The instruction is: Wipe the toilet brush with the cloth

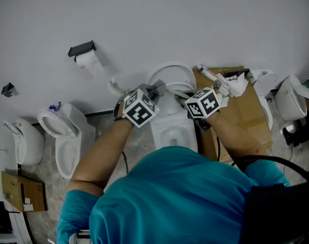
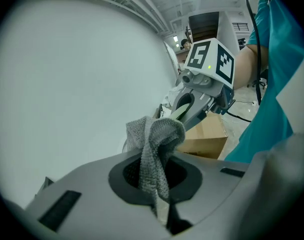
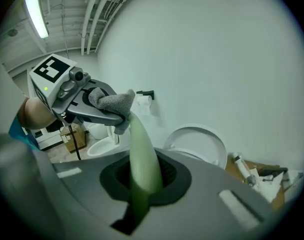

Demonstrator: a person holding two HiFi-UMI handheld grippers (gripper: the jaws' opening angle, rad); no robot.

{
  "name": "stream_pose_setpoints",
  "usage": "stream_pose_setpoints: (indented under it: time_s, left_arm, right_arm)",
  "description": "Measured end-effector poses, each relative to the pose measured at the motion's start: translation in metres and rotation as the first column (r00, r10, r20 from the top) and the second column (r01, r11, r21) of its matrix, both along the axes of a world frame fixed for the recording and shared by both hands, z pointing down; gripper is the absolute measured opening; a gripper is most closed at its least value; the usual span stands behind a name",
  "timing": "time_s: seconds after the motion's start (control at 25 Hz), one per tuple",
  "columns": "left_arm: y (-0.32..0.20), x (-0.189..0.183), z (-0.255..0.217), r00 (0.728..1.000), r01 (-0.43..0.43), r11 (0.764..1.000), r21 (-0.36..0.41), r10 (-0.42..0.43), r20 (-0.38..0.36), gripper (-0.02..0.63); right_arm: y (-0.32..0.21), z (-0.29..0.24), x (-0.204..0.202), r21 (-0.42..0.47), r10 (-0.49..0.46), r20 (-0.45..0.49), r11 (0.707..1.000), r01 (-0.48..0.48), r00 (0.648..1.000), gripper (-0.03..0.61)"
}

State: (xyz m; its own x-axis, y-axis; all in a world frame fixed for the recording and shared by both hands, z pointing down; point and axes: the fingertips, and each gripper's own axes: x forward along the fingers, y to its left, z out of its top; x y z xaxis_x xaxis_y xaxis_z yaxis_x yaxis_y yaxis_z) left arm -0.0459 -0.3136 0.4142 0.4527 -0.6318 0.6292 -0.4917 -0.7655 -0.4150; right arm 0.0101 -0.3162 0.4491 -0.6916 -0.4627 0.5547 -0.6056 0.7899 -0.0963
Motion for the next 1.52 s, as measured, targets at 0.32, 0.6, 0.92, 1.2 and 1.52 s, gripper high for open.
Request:
stream_pose_setpoints:
  time_s: [0.32,0.6,0.92,1.2,1.52]
  left_arm:
    - [-0.01,-0.033,0.003,0.997,0.074,0.997,-0.006,-0.074,0.007,0.02]
    - [-0.016,-0.064,0.016,0.989,0.145,0.989,-0.032,-0.144,0.016,0.02]
    - [-0.011,-0.086,0.015,0.966,0.199,0.97,-0.137,-0.218,-0.141,0.02]
    - [0.018,0.0,-0.041,0.961,-0.034,0.994,-0.102,0.005,-0.276,0.02]
    - [0.029,0.059,-0.04,0.976,-0.155,0.986,-0.069,0.142,-0.165,0.02]
  right_arm:
    - [0.0,-0.011,0.009,0.006,-0.003,0.051,1.0,0.002,0.999,0.003]
    - [0.003,-0.02,0.017,0.05,-0.021,0.057,0.999,0.018,0.998,0.003]
    - [-0.006,-0.021,0.037,0.214,0.02,-0.091,0.977,0.0,0.996,0.003]
    - [-0.011,-0.029,0.021,0.454,0.057,-0.377,0.882,0.13,0.924,0.003]
    - [0.004,-0.026,-0.02,0.519,0.007,-0.492,0.805,0.287,0.87,0.003]
